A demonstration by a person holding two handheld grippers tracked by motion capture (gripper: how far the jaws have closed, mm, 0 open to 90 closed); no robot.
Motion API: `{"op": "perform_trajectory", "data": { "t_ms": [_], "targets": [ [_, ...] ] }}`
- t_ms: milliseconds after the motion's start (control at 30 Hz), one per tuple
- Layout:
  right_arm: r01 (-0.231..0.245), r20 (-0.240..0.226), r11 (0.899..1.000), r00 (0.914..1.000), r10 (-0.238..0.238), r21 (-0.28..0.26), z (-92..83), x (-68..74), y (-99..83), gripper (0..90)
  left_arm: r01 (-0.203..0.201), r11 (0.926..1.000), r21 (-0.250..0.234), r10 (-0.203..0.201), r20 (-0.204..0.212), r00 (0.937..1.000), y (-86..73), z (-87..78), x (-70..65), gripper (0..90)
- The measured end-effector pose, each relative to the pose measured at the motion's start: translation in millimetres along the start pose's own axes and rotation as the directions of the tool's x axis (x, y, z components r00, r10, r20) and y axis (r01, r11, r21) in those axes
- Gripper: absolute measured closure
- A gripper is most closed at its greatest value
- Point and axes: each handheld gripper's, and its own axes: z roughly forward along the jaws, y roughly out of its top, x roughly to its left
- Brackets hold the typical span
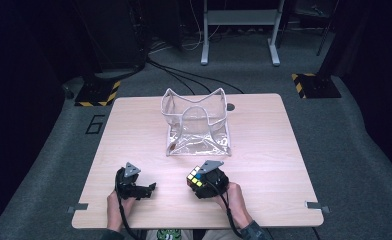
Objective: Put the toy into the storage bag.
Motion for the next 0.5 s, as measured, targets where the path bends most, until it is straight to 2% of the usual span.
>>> {"op": "perform_trajectory", "data": {
  "t_ms": [233, 300, 333, 467, 500],
  "targets": [
    [-0.011, -0.015, 1.000, 0.9998, 0.011, -0.016, -7.0, -2.0, 4.7, 33.1, 0.000, 1.0000, 0.000, 0.000, 0.001, 1.0000, 0.0, 0.0, 0.1, 0.4],
    [-0.028, -0.014, 1.000, 0.9995, 0.028, -0.010, -8.9, -1.3, 5.7, 33.1, 0.000, 1.0000, 0.000, 0.000, 0.001, 1.0000, 0.0, 0.0, 0.1, 0.4],
    [-0.010, -0.010, 1.000, 0.9999, 0.010, -0.018, -8.9, -2.8, 6.6, 33.1, 0.000, 1.0000, 0.000, 0.000, 0.001, 1.0000, 0.0, 0.0, 0.1, 0.4],
    [-0.017, 0.002, 1.000, 0.9998, 0.017, -0.009, -12.9, -4.1, 8.4, 33.1, 0.001, 1.0000, -0.001, -0.001, 0.000, 1.0000, 0.0, 0.1, 0.0, 0.4],
    [-0.006, 0.004, 1.000, 1.0000, 0.006, -0.013, -14.0, -5.8, 9.1, 33.1, 0.001, 1.0000, -0.001, -0.001, 0.000, 1.0000, 0.0, 0.1, 0.0, 0.4]
  ]
}}
